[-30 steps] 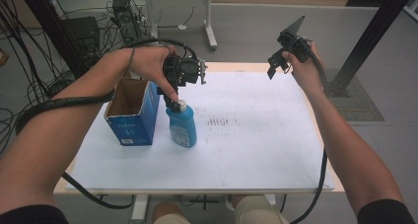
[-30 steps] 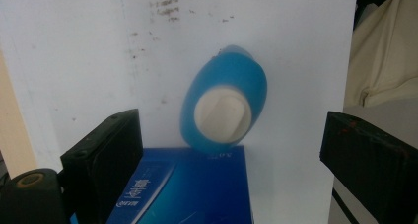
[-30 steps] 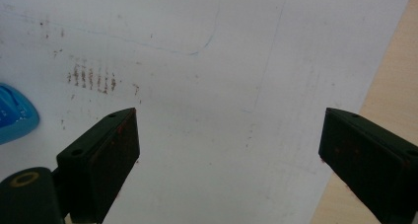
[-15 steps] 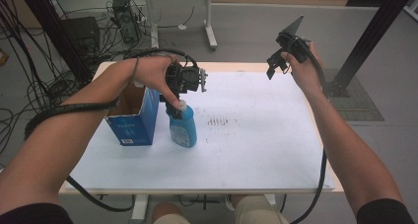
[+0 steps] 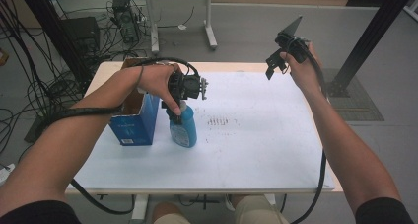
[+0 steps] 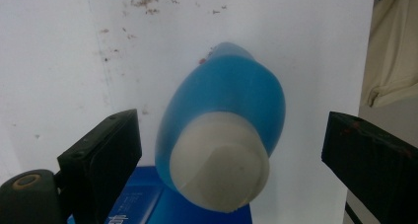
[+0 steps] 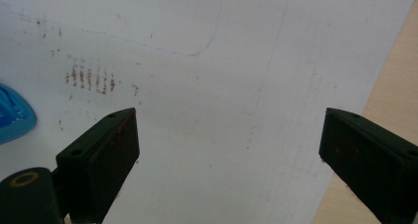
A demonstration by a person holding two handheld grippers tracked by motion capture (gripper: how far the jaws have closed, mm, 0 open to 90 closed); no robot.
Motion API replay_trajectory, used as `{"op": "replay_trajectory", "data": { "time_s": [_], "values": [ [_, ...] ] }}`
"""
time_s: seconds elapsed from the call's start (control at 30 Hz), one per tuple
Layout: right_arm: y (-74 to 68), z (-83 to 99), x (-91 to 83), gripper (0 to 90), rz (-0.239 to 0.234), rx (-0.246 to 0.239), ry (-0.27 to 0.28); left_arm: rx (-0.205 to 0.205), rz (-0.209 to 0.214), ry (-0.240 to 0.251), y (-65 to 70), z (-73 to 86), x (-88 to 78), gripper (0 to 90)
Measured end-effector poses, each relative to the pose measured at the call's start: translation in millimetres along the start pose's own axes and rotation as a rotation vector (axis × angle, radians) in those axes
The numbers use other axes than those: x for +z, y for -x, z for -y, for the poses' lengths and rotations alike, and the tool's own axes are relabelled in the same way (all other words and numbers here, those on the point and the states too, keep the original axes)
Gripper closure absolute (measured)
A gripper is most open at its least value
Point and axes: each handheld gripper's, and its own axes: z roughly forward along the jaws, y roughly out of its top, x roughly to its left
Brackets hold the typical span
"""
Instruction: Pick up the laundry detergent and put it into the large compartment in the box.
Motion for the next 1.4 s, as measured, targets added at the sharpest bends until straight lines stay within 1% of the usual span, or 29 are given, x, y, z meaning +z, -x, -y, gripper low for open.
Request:
{"op": "replay_trajectory", "data": {
  "time_s": [0.17,0.4,0.6,0.67,0.97,1.23,1.27,1.4],
  "values": [
    [-0.5,-0.3,0.6,8.4,0.002,0.0,-0.001,0.002,0.003,-0.003,-0.8,0.3,9.8,8.6],
    [-1.8,-1.2,1.9,8.3,0.001,-0.004,-0.004,0.005,0.001,0.005,-0.2,0.2,15.7,7.9],
    [-2.7,-1.4,2.0,8.3,0.002,-0.005,-0.003,0.006,0.016,-0.004,-1.3,-2.0,22.7,8.1],
    [-2.4,-1.7,2.3,8.3,0.001,-0.006,-0.005,0.005,0.02,-0.001,-1.5,-1.8,24.5,8.1],
    [-2.7,-2.3,2.8,8.3,0.002,-0.006,-0.006,0.014,0.02,0.001,-1.3,-3.8,25.8,8.3],
    [-4.0,-2.1,2.6,8.3,-0.002,-0.008,-0.004,0.014,0.014,0.003,1.0,-1.8,24.3,8.3],
    [-4.1,-1.9,2.6,8.3,-0.002,-0.008,-0.003,0.014,0.012,0.01,1.4,-0.6,24.6,8.4],
    [-4.4,-1.2,2.2,8.3,-0.002,-0.008,-0.003,0.016,0.014,0.007,0.9,-0.7,23.6,8.4]
  ]
}}
